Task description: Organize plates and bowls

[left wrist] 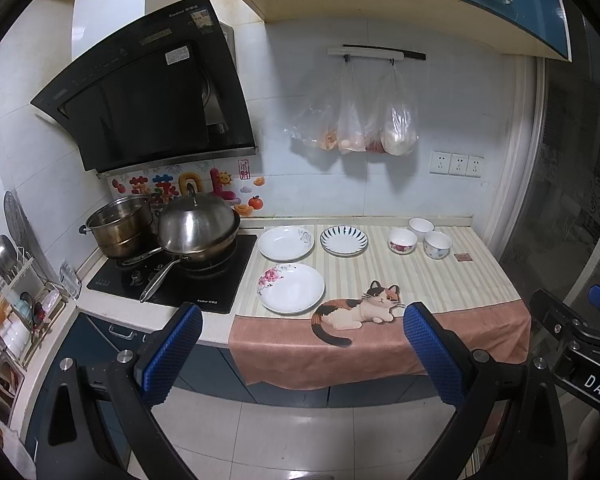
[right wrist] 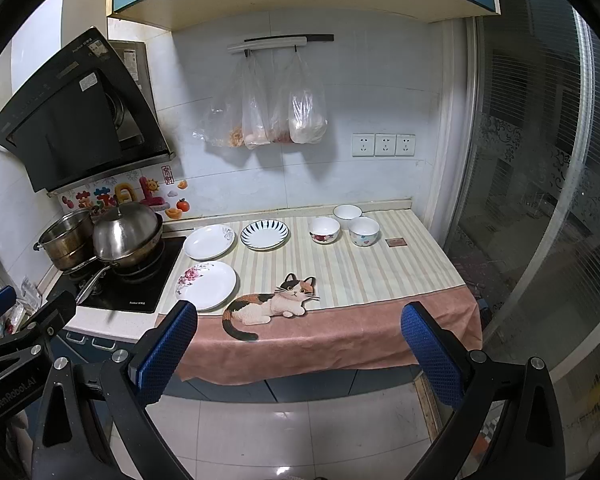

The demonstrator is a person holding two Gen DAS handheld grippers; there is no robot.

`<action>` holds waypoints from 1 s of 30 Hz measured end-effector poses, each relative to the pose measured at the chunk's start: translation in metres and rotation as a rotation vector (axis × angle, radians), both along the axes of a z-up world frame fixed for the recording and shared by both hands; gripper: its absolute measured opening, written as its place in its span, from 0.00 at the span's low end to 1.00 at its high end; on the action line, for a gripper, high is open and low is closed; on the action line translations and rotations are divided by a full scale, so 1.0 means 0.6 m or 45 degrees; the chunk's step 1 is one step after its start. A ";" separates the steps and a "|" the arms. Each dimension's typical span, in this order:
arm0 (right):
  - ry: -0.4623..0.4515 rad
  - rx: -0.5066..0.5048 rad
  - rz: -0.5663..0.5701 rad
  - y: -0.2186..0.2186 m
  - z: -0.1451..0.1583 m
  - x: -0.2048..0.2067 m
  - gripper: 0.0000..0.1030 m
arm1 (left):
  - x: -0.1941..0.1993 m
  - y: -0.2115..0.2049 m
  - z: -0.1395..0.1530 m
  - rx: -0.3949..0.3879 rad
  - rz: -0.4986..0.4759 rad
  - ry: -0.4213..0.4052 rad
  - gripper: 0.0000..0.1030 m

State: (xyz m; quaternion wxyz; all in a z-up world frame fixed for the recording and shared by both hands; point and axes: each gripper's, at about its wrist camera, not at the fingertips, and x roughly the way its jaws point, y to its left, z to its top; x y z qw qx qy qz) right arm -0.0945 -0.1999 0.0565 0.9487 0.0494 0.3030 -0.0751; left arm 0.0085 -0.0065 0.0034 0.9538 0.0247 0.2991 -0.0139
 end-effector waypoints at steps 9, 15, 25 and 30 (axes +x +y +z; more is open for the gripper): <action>-0.003 -0.001 0.000 0.001 0.000 0.000 1.00 | 0.004 0.005 -0.004 0.002 -0.001 -0.002 1.00; -0.002 0.013 -0.010 0.004 -0.004 0.013 1.00 | 0.013 0.009 -0.006 0.007 -0.006 -0.006 1.00; 0.071 0.173 -0.023 0.039 -0.081 0.103 1.00 | 0.123 0.069 -0.071 0.039 0.015 0.105 1.00; 0.170 0.231 -0.006 0.069 -0.144 0.177 1.00 | 0.191 0.103 -0.127 0.052 0.018 0.179 1.00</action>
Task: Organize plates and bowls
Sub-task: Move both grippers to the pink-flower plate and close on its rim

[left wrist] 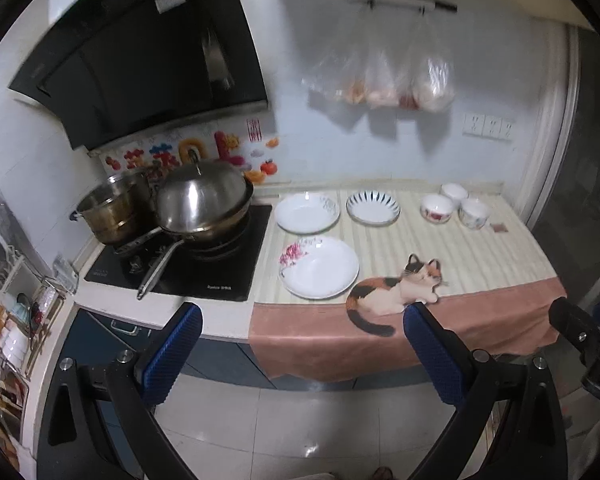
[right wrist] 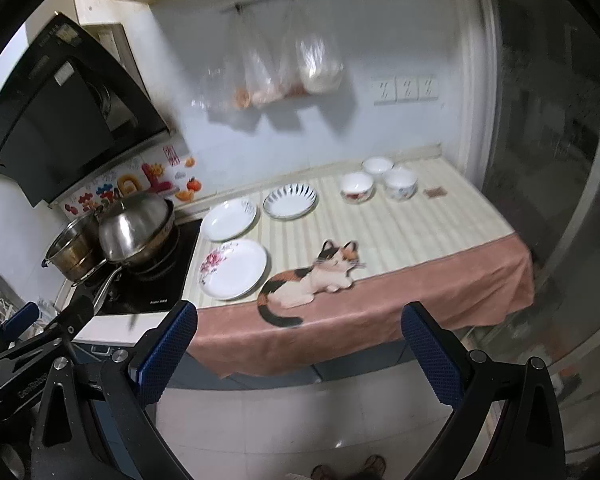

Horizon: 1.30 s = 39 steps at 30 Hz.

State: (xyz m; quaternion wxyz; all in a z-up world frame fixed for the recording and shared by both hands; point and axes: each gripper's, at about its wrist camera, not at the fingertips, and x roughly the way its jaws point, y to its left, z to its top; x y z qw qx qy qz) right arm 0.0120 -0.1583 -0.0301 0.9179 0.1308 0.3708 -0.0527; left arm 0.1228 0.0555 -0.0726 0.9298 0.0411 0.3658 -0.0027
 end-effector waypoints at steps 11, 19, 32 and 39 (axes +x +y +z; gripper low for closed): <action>0.165 0.005 0.035 0.034 -0.126 0.217 1.00 | 0.166 0.024 -0.116 0.016 0.055 0.174 1.00; 0.374 0.071 0.136 0.011 -0.287 0.459 1.00 | 0.350 0.009 -0.235 0.046 0.100 0.355 1.00; 0.686 0.161 0.408 0.028 -0.529 0.753 0.97 | 0.578 0.027 -0.447 0.039 0.196 0.718 1.00; 0.804 0.226 0.521 0.070 -0.612 0.825 0.85 | 0.631 0.061 -0.527 -0.029 0.222 0.874 0.97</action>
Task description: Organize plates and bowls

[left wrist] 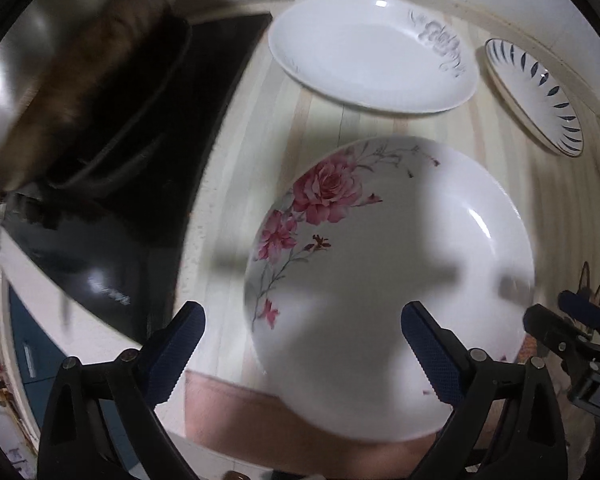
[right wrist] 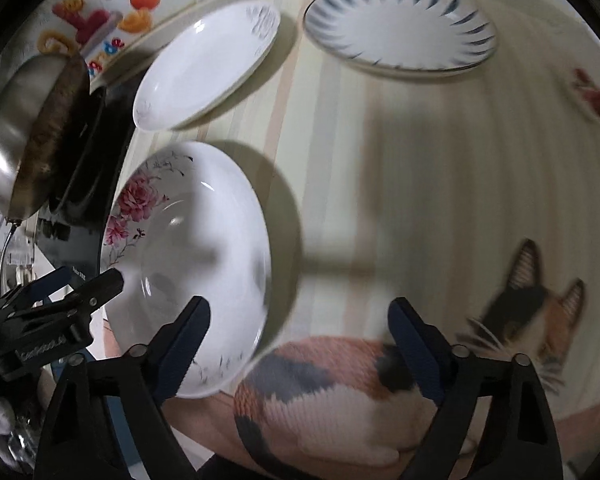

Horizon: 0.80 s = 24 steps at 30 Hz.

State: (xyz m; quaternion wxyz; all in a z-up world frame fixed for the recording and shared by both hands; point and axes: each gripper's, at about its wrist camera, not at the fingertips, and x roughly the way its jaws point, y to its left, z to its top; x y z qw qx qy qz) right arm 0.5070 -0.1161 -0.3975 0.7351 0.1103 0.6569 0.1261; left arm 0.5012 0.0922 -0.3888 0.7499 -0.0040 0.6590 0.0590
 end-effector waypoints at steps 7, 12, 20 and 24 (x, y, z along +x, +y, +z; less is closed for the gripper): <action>0.066 0.104 0.013 0.034 -0.037 0.034 0.62 | 0.018 0.019 -0.032 -0.140 0.008 0.068 0.74; 0.101 0.149 0.058 0.054 -0.048 0.042 0.22 | 0.021 0.035 -0.034 -0.153 0.016 0.065 0.55; 0.047 0.126 0.035 0.054 -0.042 0.030 0.16 | 0.021 0.080 -0.019 -0.198 0.007 0.058 0.38; 0.025 0.121 0.023 0.041 -0.028 0.026 0.16 | 0.021 0.064 -0.004 -0.206 -0.027 0.054 0.37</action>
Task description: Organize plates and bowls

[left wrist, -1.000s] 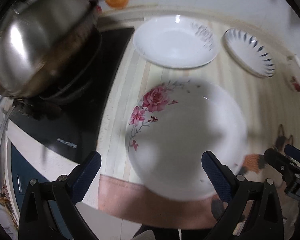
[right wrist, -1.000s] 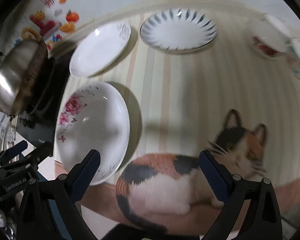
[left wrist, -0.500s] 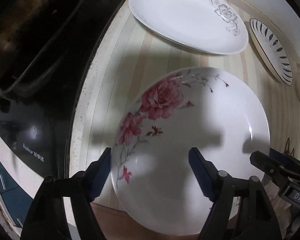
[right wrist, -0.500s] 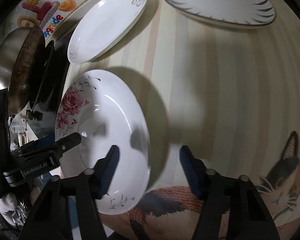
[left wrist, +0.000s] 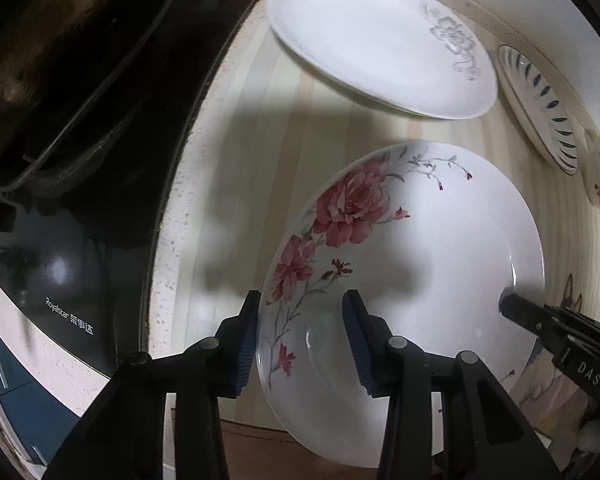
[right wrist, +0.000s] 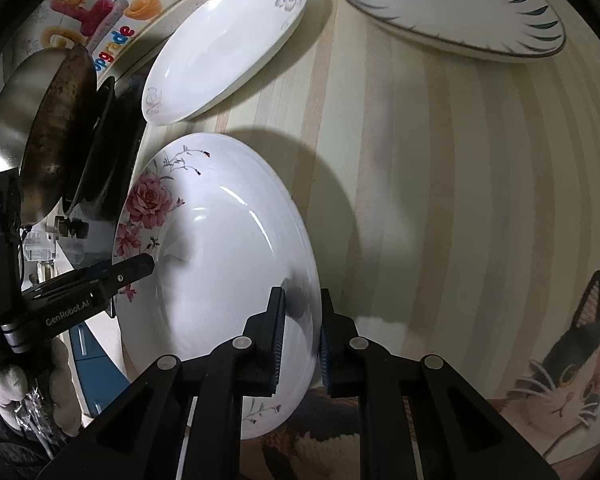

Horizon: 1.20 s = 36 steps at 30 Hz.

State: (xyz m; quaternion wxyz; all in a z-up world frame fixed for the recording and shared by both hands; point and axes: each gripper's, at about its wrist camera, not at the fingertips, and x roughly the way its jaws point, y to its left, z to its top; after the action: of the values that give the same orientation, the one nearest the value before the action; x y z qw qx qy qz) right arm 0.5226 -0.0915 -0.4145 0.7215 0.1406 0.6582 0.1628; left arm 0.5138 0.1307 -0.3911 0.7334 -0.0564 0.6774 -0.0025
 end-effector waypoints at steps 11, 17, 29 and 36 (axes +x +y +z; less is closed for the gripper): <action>-0.049 -0.031 -0.157 -0.121 0.056 -0.025 0.16 | 0.006 -0.100 0.062 -0.065 -0.170 -0.047 0.37; -0.055 -0.066 -0.254 -0.214 0.061 -0.047 0.17 | -0.003 -0.169 0.048 -0.094 -0.281 -0.039 0.37; -0.008 -0.069 -0.344 -0.321 0.023 -0.071 0.16 | 0.014 -0.268 0.015 -0.068 -0.389 0.027 0.37; 0.011 -0.031 -0.353 -0.341 0.003 -0.070 0.16 | 0.040 -0.297 0.008 -0.016 -0.386 0.011 0.37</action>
State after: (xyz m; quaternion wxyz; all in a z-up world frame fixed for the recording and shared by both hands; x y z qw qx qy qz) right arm 0.4808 -0.2963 -0.4127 0.7359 0.2221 0.6374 0.0527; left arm 0.5378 -0.0477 -0.3864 0.7213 0.0419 0.6814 -0.1171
